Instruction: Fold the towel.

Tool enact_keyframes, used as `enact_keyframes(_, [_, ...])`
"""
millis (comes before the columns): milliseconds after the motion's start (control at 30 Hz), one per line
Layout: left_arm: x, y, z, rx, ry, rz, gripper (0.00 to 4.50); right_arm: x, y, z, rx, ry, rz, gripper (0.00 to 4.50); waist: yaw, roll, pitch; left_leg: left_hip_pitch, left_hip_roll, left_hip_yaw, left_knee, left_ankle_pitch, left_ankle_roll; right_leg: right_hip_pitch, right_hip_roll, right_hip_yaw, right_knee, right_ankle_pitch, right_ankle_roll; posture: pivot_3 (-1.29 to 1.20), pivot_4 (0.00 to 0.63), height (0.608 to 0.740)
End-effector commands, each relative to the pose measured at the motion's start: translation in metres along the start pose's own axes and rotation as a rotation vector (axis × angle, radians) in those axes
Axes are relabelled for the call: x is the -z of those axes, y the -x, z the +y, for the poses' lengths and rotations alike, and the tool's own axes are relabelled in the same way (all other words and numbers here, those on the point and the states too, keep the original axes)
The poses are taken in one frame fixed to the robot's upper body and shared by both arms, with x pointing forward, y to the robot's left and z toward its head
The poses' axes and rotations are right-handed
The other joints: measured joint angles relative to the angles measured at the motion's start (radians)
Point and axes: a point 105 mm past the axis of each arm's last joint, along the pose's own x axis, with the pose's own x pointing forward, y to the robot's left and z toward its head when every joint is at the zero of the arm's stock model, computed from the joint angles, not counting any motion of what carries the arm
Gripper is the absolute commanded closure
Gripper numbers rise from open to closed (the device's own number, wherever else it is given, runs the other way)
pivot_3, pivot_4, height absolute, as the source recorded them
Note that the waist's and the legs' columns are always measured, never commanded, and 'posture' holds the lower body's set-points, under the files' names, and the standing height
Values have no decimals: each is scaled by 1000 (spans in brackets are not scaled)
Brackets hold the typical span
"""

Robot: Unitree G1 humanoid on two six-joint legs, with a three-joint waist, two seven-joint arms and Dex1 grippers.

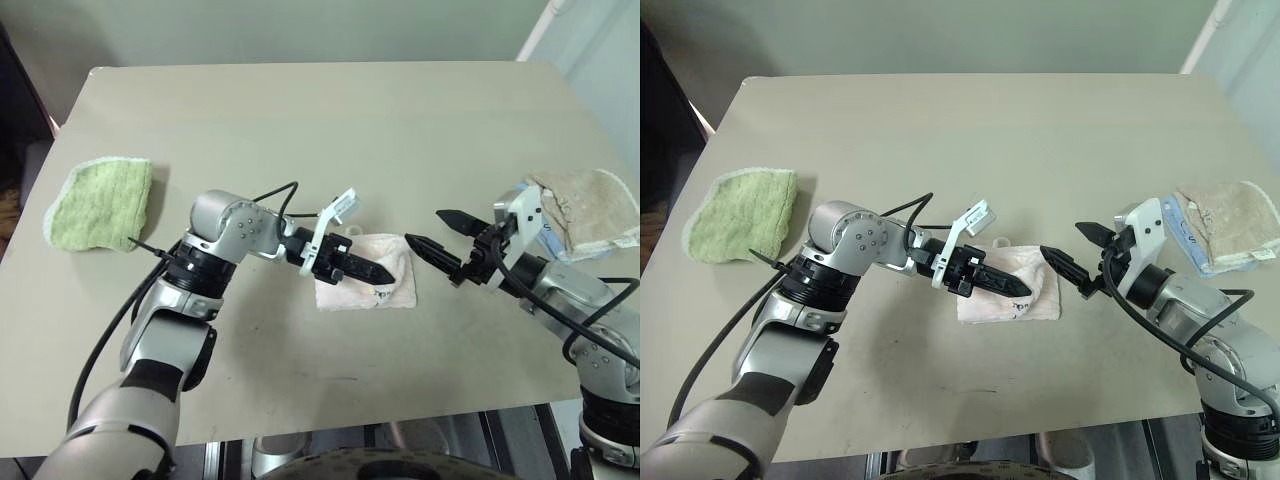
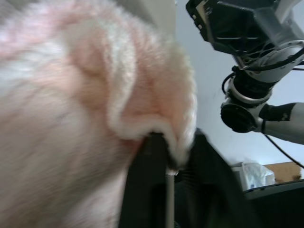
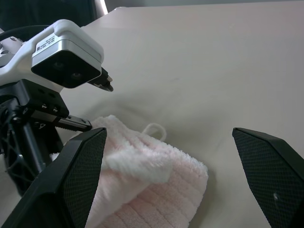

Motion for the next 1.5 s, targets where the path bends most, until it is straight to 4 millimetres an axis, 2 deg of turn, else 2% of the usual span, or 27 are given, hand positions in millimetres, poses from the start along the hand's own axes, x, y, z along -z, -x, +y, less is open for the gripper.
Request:
enact_keyframes(33, [-2, 2, -9, 43, -37, -3, 2435, -14, 5, -1, 21, 45, -47, 0, 0, 0, 0, 0, 0, 0, 0, 0, 0, 0, 0, 0, 0, 0, 0, 0, 150, 740])
enact_keyframes(267, [-12, 6, -16, 72, -48, -54, 48, -15, 4, -1, 21, 50, -51, 0, 0, 0, 0, 0, -1, 0, 1, -1, 1, 1, -1, 0, 0, 1, 0, 0, 150, 740])
enact_keyframes(467, [-41, 34, -27, 41, -256, -265, 18, -23, 1, 4, -7, 59, -63, 0, 0, 0, 0, 0, -1, 1, 0, -1, 1, 0, -2, 0, 0, 0, 0, 0, 150, 740])
enact_keyframes(567, [-47, 54, -15, -84, -387, -405, 18, -24, -5, 17, -64, 50, -65, 0, -2, 0, 0, 0, -1, 1, 0, -1, 2, 0, -2, 0, 0, 0, 0, 0, 150, 740])
enact_keyframes(633, [-46, 68, -23, -54, -485, -508, 0, -23, -9, 21, -82, 54, -65, 385, -6, 1, 1, 1, -1, 2, 0, -1, 2, 0, -2, 0, 0, -1, 1, 0, 150, 740])
enact_keyframes(700, [-37, 79, -18, -77, -515, -525, 0, -22, -12, 22, -87, 51, -69, 866, -6, 0, 1, 0, -1, 2, -1, -2, 2, -1, -2, 0, 0, -2, 2, 0, 150, 740])
enact_keyframes(833, [-21, 95, -17, -16, -461, -549, 1297, -23, -18, 27, -104, 46, -83, 2373, -5, 1, 1, -1, -1, 1, 0, -3, 3, -1, -2, 0, 0, 1, -3, 0, 150, 740])
enact_keyframes(1033, [3, 74, -13, -43, -585, -443, 3517, -21, -28, 34, -129, 29, -101, 4494, -2, 1, 1, -1, -3, 2, 2, -6, 9, -1, -5, -1, -1, 1, -5, 0, 150, 740])
enact_keyframes(1133, [8, 62, -12, -58, -630, -437, 4491, -20, -31, 38, -141, 19, -112, 4500, -2, 1, 1, -1, -3, 2, 2, -7, 8, -1, -6, -1, -1, 0, -6, 0, 150, 740])
enact_keyframes(1300, [17, 45, -13, -39, -704, -426, 4491, -5, -35, 41, -135, -1, -77, 4500, -4, 1, 1, -2, -3, 2, 1, -9, 8, -2, -6, -2, -1, -1, -6, 0, 150, 740])
enact_keyframes(1467, [32, 25, -3, -20, -755, -350, 4491, 17, -41, 41, -124, -9, -31, 4500, -4, 1, 1, -2, -3, 2, 1, -11, 10, -2, -6, -2, -1, -1, -6, 0, 150, 740])
enact_keyframes(1500, [35, 17, 5, -24, -752, -333, 4491, 27, -46, 36, -102, -15, -17, 4500, -5, 1, 1, -2, -3, 2, 2, -11, 10, -2, -6, -2, 0, -1, -6, 0, 150, 740])
